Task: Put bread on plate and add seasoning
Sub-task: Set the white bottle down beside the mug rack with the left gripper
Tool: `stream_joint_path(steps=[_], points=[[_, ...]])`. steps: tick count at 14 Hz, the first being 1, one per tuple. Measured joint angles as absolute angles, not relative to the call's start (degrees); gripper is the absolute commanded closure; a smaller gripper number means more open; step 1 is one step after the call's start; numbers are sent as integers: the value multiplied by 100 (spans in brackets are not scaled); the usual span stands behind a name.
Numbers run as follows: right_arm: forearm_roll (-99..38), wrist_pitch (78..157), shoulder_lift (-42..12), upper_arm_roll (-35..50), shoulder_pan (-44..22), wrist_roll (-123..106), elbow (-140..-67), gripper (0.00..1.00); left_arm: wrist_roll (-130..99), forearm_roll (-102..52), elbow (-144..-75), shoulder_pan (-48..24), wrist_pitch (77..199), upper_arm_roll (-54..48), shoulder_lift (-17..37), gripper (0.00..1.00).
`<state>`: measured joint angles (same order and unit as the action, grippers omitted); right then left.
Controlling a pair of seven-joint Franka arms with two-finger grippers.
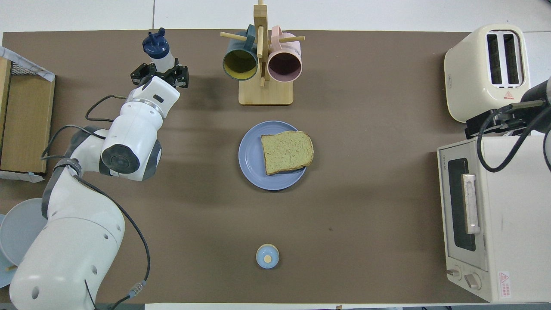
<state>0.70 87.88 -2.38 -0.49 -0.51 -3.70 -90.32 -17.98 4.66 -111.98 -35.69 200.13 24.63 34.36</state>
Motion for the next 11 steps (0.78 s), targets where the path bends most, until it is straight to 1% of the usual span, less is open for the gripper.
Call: stream_joint_path(steps=[3, 9, 10, 11], points=[[70, 8788, -238, -49, -51, -370, -9032, 0, -1798, 525, -10903, -3473, 20018, 2444, 3793, 100], [70, 8788, -238, -49, -51, -370, -9032, 0, -1798, 540, -10965, -3481, 20018, 2329, 3856, 100], [70, 8788, -238, -49, -51, -370, -9032, 0, -1798, 541, -11003, -3481, 20018, 2324, 3856, 91], [70, 8788, -238, -49, -51, -369, -9032, 0, -1798, 542, -11055, -3482, 20019, 2313, 3856, 79]])
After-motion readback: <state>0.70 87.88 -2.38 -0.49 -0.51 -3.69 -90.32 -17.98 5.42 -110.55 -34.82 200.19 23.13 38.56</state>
